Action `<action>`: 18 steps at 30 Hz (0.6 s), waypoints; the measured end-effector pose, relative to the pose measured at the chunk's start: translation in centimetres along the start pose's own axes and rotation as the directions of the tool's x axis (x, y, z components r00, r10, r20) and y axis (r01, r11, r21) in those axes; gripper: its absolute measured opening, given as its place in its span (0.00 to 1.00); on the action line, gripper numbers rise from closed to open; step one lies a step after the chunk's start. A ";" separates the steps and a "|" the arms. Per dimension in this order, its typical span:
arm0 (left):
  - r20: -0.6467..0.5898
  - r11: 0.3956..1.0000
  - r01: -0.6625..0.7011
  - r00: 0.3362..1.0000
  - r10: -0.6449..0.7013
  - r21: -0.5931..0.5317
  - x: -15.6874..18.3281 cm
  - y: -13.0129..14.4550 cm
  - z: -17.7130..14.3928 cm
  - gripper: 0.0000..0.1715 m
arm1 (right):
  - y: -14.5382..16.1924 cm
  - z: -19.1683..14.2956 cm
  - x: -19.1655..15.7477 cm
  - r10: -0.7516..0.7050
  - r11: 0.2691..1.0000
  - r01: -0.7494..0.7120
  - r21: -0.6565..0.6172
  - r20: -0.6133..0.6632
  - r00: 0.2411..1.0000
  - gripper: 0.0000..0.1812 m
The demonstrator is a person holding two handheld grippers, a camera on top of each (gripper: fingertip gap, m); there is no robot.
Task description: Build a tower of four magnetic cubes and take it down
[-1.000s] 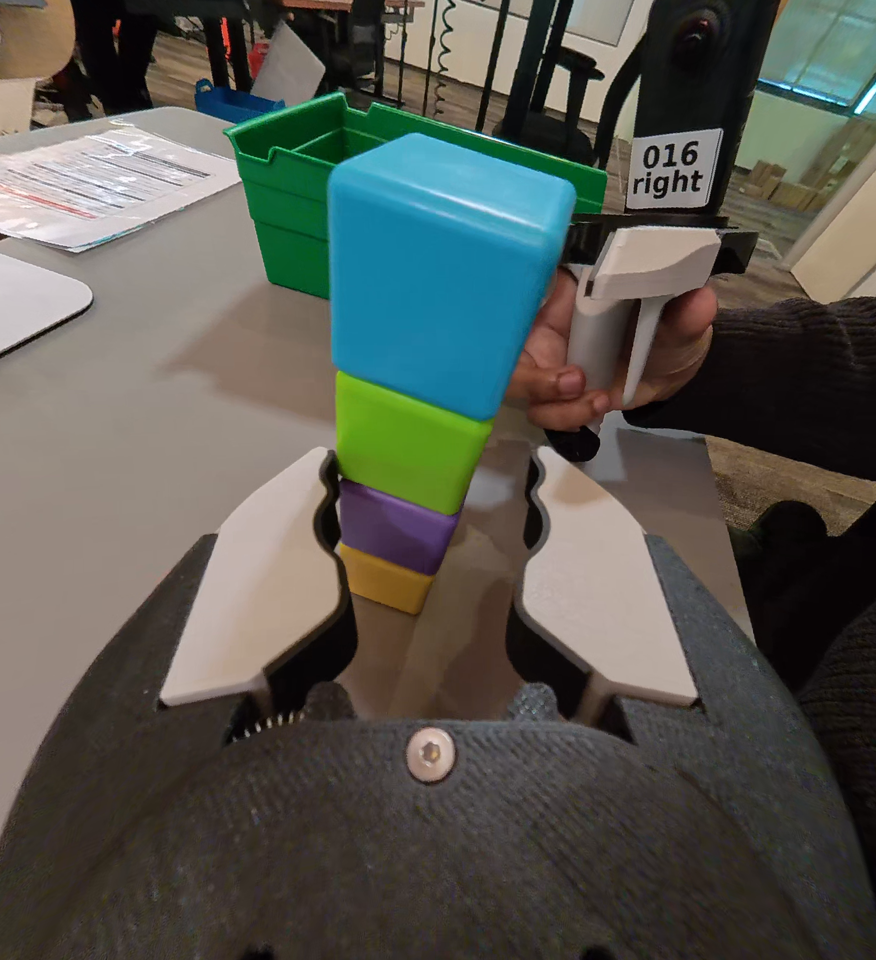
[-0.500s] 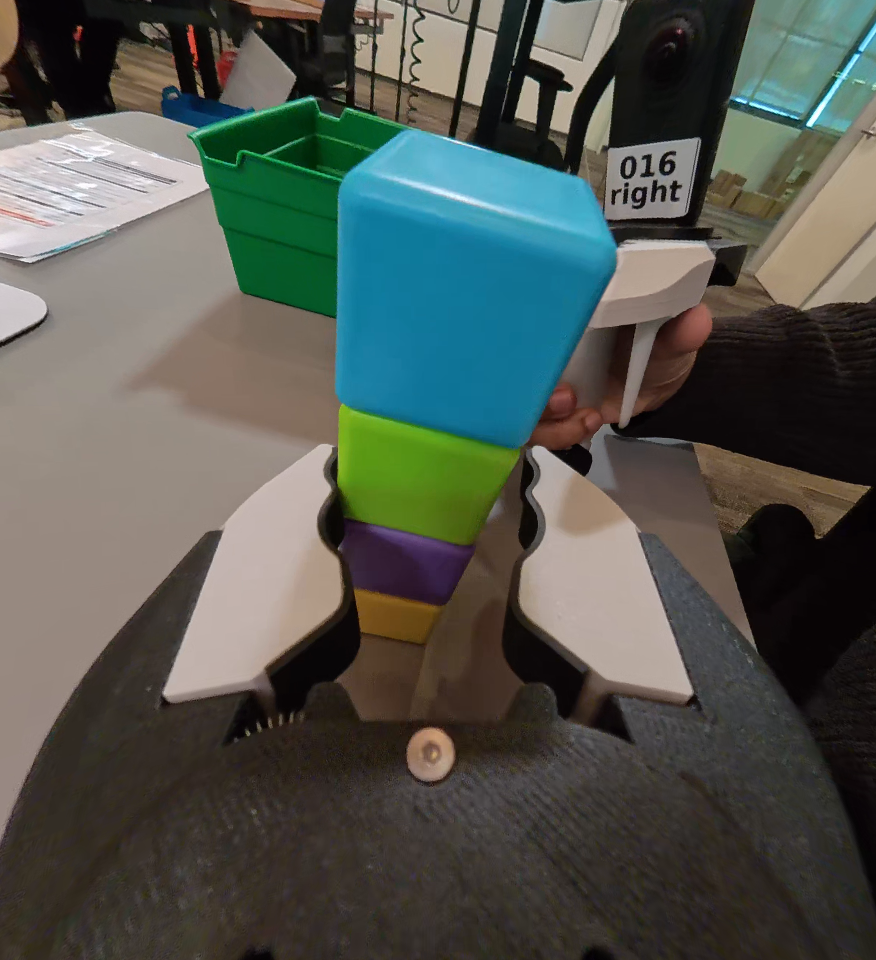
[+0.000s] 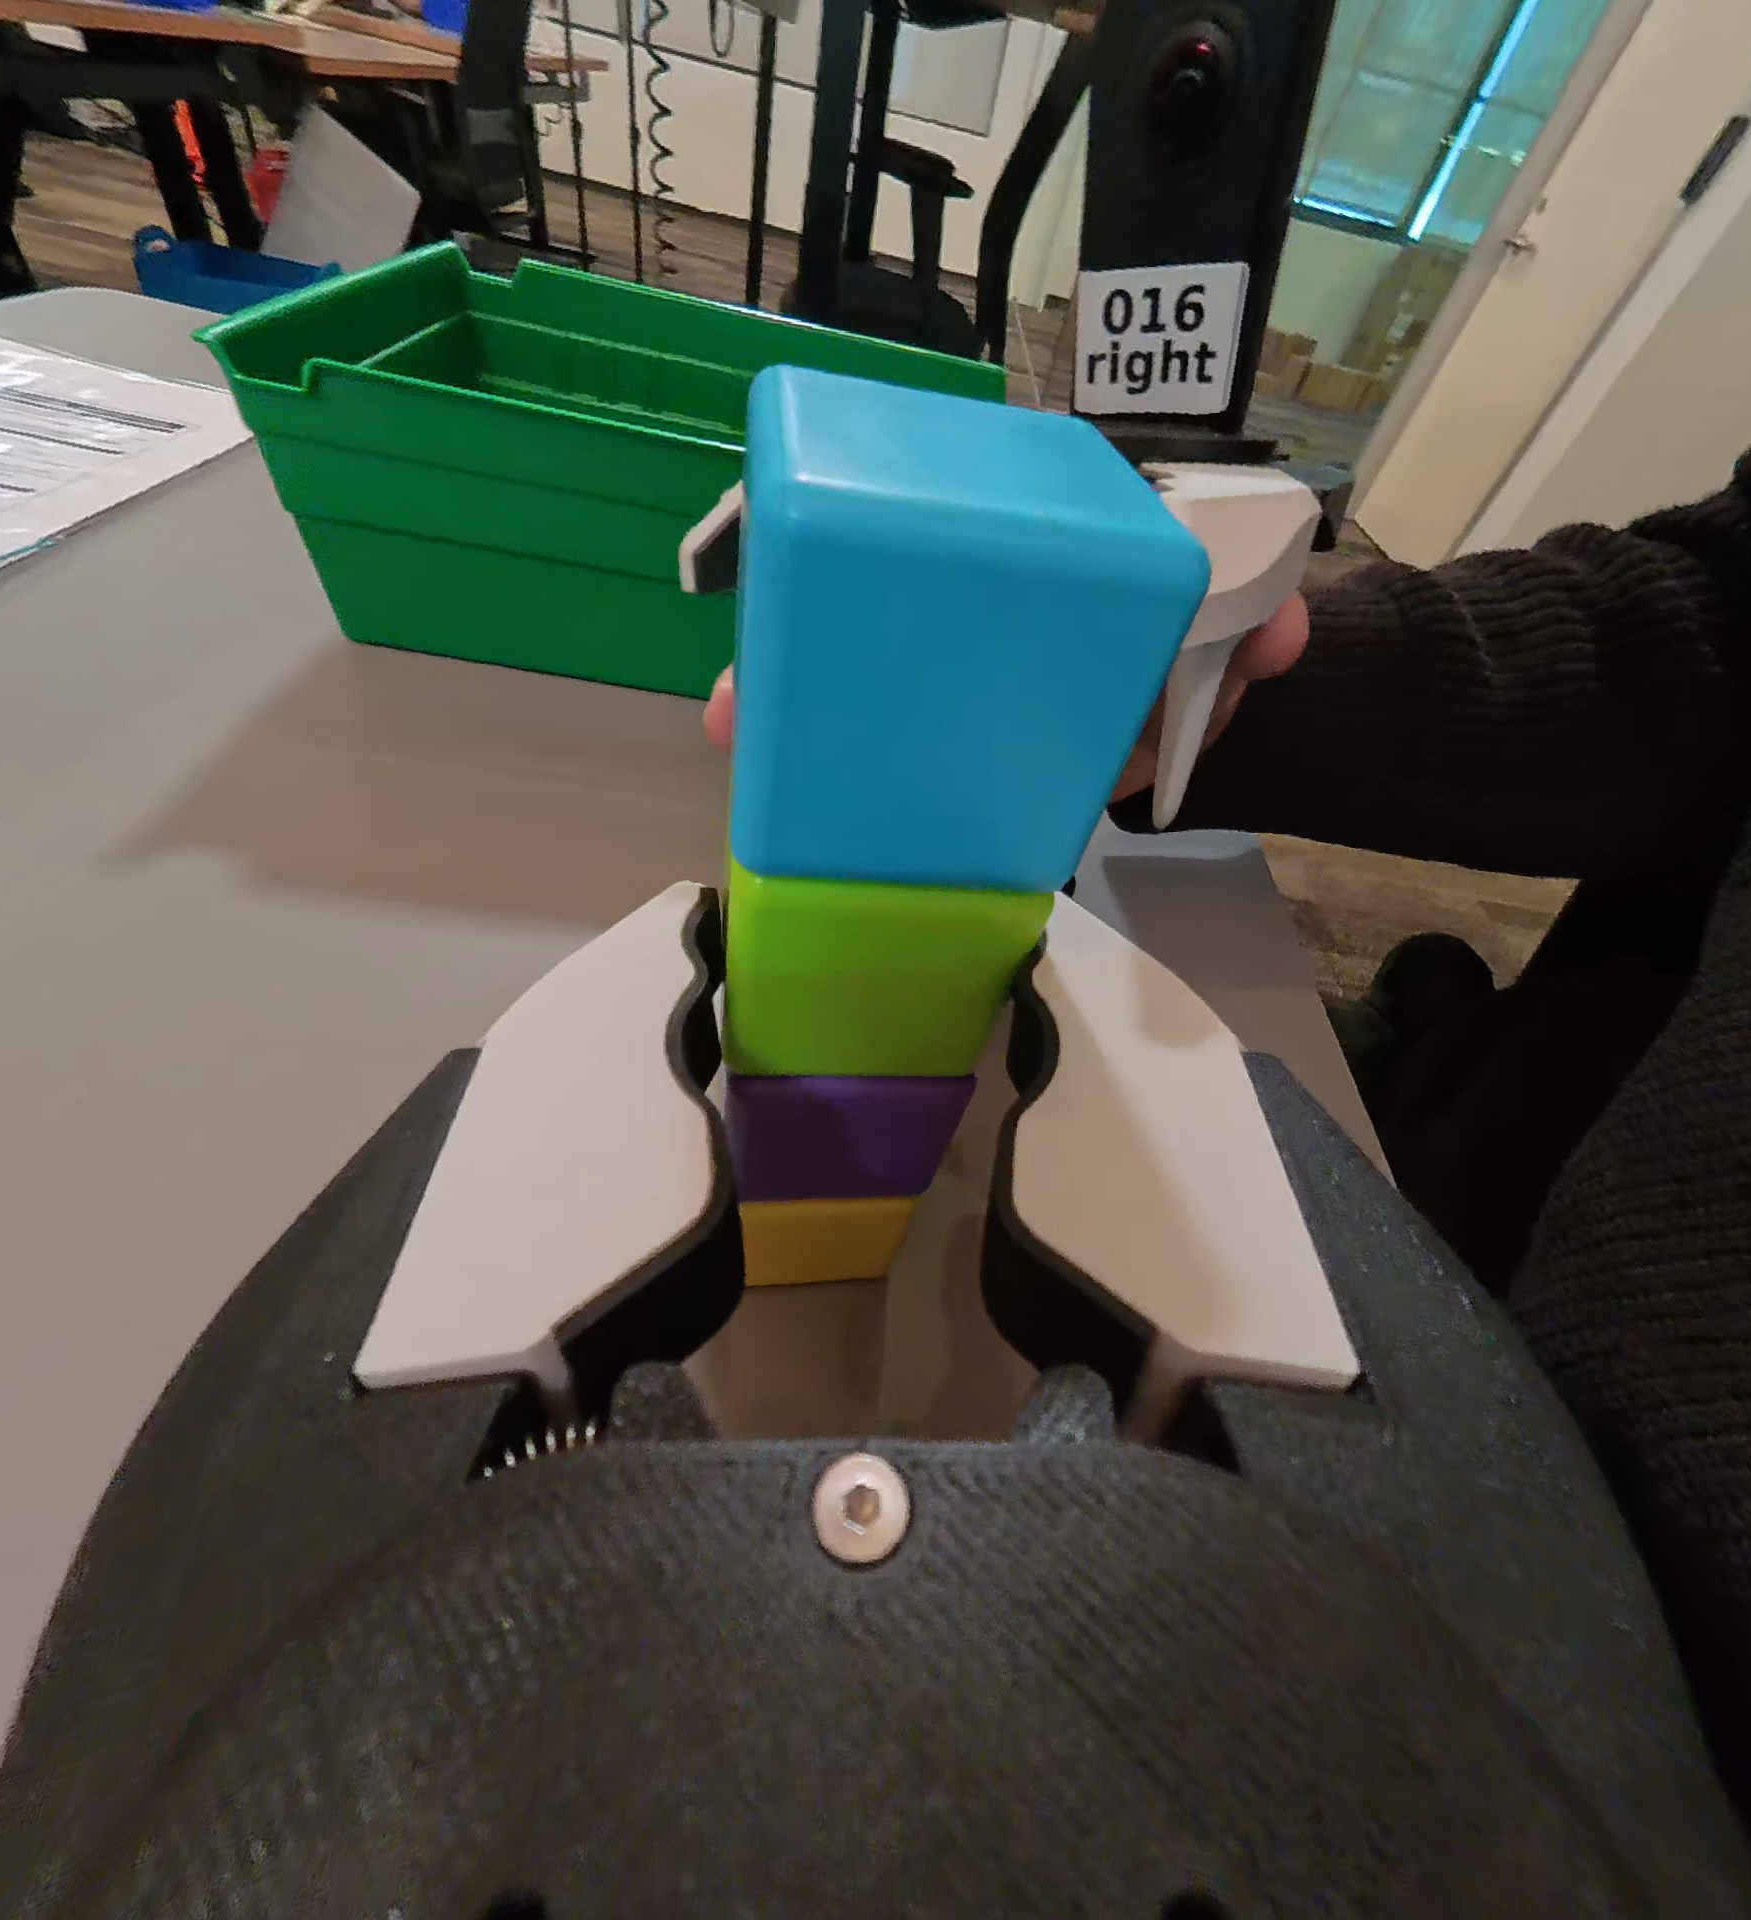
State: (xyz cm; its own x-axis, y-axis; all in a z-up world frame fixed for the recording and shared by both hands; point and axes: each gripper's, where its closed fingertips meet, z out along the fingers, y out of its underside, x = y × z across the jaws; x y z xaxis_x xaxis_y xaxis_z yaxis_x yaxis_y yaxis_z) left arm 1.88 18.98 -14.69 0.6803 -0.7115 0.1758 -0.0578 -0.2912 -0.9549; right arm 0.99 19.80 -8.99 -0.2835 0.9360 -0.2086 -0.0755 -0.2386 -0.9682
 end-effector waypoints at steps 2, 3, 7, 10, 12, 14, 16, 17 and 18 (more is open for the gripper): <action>-0.008 1.000 -0.011 1.000 0.011 -0.007 0.2 0.1 -0.1 0.32 | 0.0 0.0 -0.1 -0.003 1.000 0.003 0.004 0.003 1.000 0.37; -0.001 1.000 -0.012 1.000 0.012 -0.004 0.1 0.0 -0.2 0.31 | -0.1 0.1 -0.2 -0.005 1.000 0.005 0.006 0.003 1.000 0.37; 0.057 1.000 -0.012 0.998 0.011 0.019 -0.6 -0.3 -0.5 0.38 | 0.0 0.1 -0.3 -0.006 1.000 0.006 0.002 0.004 1.000 0.37; 0.076 0.999 -0.018 0.997 0.016 0.026 -0.7 -0.5 -0.6 0.38 | 0.0 0.1 -0.3 -0.002 1.000 0.002 0.000 0.006 1.000 0.37; 0.057 0.999 -0.017 0.998 0.015 0.027 -0.4 -0.4 -0.5 0.35 | 0.0 0.1 -0.4 -0.003 1.000 0.003 -0.001 0.009 1.000 0.36; 0.032 0.999 -0.008 0.999 0.007 0.032 0.0 -0.5 -0.4 0.30 | 0.0 0.2 -0.5 -0.006 1.000 0.006 -0.005 0.014 1.000 0.36; 0.017 1.000 -0.007 1.000 0.006 0.029 0.2 -0.4 -0.4 0.31 | 0.0 0.3 -0.8 -0.020 1.000 0.020 -0.009 0.018 1.000 0.36; 0.007 1.000 -0.004 1.000 0.004 0.024 0.3 -0.4 -0.4 0.31 | 0.0 0.4 -0.9 -0.028 1.000 0.028 -0.009 0.020 0.999 0.36; -0.012 1.000 -0.002 1.000 0.002 0.018 0.4 -0.3 -0.4 0.31 | 0.0 0.4 -1.1 -0.034 0.999 0.034 -0.007 0.023 0.999 0.36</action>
State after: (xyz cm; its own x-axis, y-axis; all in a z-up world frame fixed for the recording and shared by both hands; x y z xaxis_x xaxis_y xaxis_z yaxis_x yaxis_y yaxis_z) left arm 1.88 18.48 -14.22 0.6714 -0.7197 0.1767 -0.0458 -0.2782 -0.9594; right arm 0.90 18.65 -8.65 -0.3029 0.9373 -0.1726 -0.0781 -0.2049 -0.9757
